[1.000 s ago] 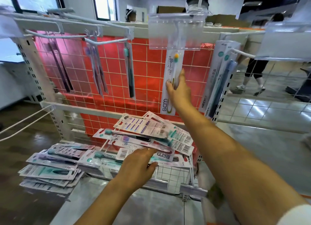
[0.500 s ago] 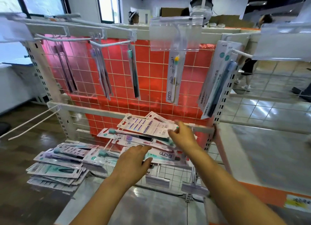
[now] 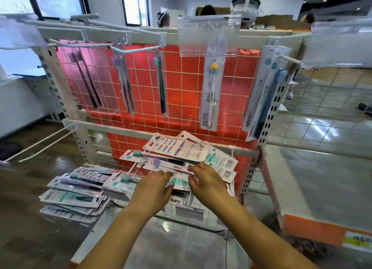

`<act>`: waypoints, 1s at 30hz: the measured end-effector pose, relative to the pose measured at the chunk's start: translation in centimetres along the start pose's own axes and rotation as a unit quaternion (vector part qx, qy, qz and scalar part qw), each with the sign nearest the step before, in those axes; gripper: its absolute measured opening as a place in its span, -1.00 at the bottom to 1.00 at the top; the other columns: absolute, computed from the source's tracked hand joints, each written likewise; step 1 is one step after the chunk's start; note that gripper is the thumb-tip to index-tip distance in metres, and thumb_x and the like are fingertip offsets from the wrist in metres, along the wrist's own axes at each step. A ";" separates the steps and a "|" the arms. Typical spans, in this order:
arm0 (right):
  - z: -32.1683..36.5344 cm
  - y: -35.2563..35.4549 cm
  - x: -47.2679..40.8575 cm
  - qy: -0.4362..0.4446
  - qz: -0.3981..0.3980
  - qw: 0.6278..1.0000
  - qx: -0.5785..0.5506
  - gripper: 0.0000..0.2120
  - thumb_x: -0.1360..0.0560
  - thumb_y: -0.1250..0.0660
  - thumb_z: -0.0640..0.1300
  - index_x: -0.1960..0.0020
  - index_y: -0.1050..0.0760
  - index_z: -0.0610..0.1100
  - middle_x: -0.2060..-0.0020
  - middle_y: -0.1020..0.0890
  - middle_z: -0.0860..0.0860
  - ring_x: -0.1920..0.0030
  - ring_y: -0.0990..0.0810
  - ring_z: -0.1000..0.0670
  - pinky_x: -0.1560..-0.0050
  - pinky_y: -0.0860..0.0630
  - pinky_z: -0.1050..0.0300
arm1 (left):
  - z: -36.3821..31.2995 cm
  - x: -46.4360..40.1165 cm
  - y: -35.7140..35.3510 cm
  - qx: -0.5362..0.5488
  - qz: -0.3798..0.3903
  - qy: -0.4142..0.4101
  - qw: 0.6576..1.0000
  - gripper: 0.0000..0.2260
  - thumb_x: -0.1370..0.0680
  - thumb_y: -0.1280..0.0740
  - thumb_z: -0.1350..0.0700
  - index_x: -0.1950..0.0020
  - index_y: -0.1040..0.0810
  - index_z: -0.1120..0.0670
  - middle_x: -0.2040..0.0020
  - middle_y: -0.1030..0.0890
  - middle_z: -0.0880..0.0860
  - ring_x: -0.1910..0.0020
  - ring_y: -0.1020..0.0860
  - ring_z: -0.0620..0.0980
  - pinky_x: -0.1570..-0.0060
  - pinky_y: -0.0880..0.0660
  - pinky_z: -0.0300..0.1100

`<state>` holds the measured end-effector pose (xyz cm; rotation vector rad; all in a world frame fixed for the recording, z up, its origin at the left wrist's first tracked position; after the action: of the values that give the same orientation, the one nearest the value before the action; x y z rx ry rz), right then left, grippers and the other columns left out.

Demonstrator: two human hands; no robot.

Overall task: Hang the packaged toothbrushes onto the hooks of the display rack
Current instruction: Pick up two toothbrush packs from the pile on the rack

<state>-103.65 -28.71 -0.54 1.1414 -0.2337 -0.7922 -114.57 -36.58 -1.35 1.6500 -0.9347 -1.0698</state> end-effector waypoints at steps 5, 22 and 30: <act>0.0 -1.2 -0.3 0.016 0.041 0.998 0.042 -0.64 -0.58 -0.15 -0.08 -0.36 -0.36 -0.08 -0.26 -0.41 0.00 -0.27 -0.33 -0.01 -0.23 -0.30 0.15 | 1.2 0.7 -0.1 -0.001 -0.026 0.005 1.000 -0.70 -0.56 -0.26 0.06 -0.27 -0.50 0.06 -0.08 -0.60 0.06 -0.08 -0.53 0.09 0.05 -0.47 -0.06; -3.1 -2.9 -2.3 0.003 0.108 0.985 0.137 -0.49 -0.57 -0.10 0.15 -0.45 -0.18 -0.03 -0.36 -0.33 -0.01 -0.33 -0.27 -0.08 -0.29 -0.22 -0.03 | 1.7 2.1 -0.8 -0.024 -0.088 -0.045 0.995 -0.80 -0.23 -0.56 0.16 0.22 -0.63 0.03 0.31 -0.58 -0.07 0.36 -0.55 -0.04 0.53 -0.44 -0.22; -2.8 -2.6 -1.9 0.002 0.087 0.990 0.115 -0.55 -0.59 -0.13 0.06 -0.43 -0.24 -0.05 -0.31 -0.41 -0.02 -0.30 -0.31 -0.08 -0.27 -0.23 0.02 | 1.7 2.3 -1.1 -0.024 -0.099 -0.049 0.994 -0.82 -0.24 -0.56 0.16 0.22 -0.63 0.03 0.30 -0.57 -0.06 0.34 -0.55 -0.04 0.54 -0.44 -0.23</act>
<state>-104.65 -25.95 -3.63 1.3199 -0.4232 -0.6188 -115.27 -38.91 -3.22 1.6899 -0.8132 -1.3076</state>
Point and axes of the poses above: each hand's wrist, its own x-axis away from the middle knuckle, its own y-axis out of the back of the hand, z = x × y, the point moved 7 cm from there along -x, towards the middle knuckle
